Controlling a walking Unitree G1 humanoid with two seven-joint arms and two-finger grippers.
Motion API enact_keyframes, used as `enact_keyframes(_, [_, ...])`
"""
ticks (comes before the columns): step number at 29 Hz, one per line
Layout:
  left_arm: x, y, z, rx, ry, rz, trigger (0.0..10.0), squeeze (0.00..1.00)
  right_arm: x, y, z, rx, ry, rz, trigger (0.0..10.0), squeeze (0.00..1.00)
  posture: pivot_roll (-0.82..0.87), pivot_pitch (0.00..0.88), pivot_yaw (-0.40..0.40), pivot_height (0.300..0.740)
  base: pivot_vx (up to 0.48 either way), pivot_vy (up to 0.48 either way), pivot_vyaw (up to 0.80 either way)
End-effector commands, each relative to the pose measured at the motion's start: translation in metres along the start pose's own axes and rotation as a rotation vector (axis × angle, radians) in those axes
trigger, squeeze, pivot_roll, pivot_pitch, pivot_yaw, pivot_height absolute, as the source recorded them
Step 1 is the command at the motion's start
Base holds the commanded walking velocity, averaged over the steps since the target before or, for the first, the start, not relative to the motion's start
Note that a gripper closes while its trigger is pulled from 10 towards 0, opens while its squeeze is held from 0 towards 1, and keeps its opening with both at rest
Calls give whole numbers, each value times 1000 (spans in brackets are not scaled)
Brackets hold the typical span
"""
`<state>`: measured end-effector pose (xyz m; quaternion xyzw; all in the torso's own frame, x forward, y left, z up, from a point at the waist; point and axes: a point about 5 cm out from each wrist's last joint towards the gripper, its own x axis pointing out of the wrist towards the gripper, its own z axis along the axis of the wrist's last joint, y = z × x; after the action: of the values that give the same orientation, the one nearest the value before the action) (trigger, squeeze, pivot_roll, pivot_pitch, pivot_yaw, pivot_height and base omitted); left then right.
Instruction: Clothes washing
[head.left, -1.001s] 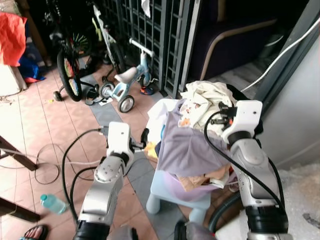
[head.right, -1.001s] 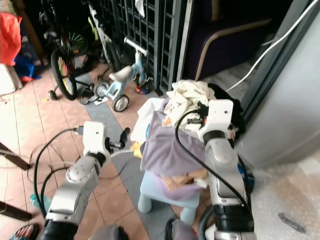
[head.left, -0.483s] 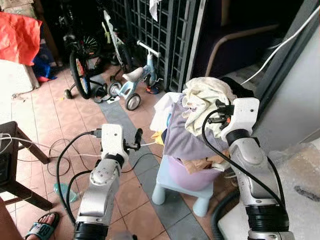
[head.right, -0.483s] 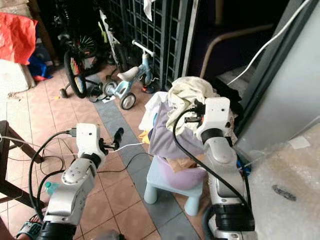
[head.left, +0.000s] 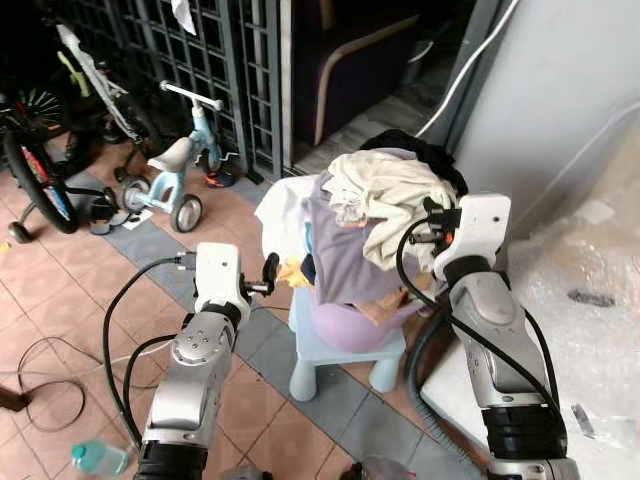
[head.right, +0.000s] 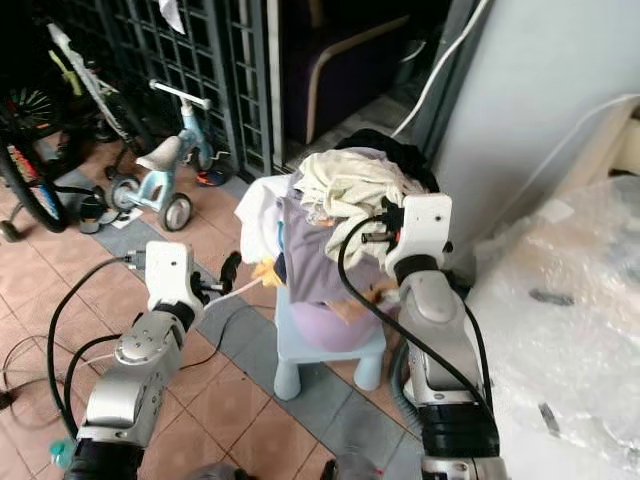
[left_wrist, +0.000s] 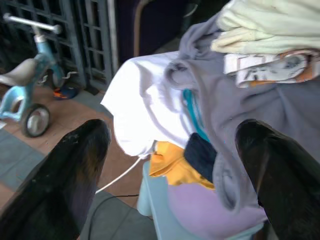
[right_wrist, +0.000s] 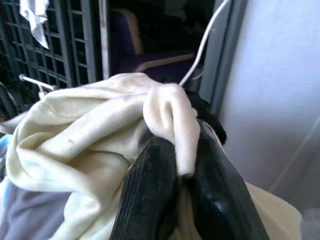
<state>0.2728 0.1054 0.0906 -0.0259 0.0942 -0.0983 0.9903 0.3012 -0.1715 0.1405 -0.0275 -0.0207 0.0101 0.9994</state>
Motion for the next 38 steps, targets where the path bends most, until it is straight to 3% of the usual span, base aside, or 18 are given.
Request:
enact_keyframes(1, [0, 6, 2, 3, -7, 22, 10000, 0, 3, 6, 10, -1, -48, 8, 10000, 0, -50, 0, 7, 740, 0, 0, -800])
enact_keyframes(9, [-1, 8, 6, 23, -39, 16, 10000, 0, 3, -1, 15, -27, -78, -39, 10000, 0, -45, 0, 17, 740, 0, 0, -800])
enact_keyframes(17, [5, 12, 24, 63, -101, 18, 10000, 0, -2, -5, 14, -51, -89, -56, 10000, 0, -26, 0, 33, 740, 0, -115, -800])
enact_keyframes(24, [-6, 8, 8, 54, -59, -8, 10000, 0, -11, -2, 11, -62, -87, -52, 10000, 0, -53, 0, 41, 740, 0, -337, -772])
enact_keyframes(38, [-7, 7, 2, 34, -29, -26, 10000, 0, -22, 4, -5, -52, -31, -30, 10000, 0, -50, 0, 44, 740, 0, -383, 0])
